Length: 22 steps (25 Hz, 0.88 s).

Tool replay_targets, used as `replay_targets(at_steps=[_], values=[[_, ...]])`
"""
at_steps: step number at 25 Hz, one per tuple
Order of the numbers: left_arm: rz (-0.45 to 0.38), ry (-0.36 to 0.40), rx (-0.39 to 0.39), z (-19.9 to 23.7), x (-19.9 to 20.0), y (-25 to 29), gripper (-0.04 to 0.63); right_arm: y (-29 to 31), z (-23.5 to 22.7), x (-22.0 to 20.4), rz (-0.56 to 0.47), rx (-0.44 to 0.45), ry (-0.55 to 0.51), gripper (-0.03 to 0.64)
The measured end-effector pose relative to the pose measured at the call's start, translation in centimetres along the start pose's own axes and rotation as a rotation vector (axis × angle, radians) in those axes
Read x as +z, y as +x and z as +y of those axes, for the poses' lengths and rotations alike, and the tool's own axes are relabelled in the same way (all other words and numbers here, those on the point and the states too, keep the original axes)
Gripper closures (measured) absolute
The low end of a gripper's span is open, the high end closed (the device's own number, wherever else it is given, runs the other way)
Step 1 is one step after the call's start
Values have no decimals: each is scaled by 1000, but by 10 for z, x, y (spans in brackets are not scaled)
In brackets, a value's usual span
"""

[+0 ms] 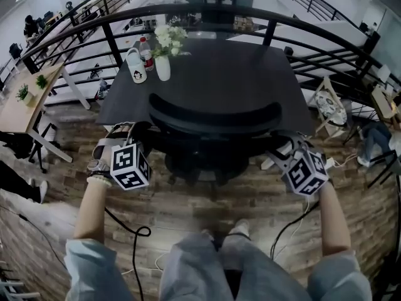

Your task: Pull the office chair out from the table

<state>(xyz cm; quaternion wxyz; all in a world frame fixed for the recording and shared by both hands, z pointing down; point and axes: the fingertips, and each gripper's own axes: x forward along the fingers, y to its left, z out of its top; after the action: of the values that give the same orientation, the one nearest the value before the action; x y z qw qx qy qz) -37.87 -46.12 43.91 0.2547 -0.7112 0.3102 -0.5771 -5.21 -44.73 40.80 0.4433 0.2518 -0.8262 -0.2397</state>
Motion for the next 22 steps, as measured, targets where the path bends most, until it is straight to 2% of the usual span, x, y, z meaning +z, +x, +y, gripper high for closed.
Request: replay_targets(at_steps=[6,10,22], values=[[-23,15,27,-1,2,-4,397,-1,3,0,65,22,-120,457],[-27,3,37,-1,5,-5,397,-2,3,-4,95,40,-162,463],[2,-23,33,-8,7,-8,396,-5,6,-6,79,-4,-134,466]])
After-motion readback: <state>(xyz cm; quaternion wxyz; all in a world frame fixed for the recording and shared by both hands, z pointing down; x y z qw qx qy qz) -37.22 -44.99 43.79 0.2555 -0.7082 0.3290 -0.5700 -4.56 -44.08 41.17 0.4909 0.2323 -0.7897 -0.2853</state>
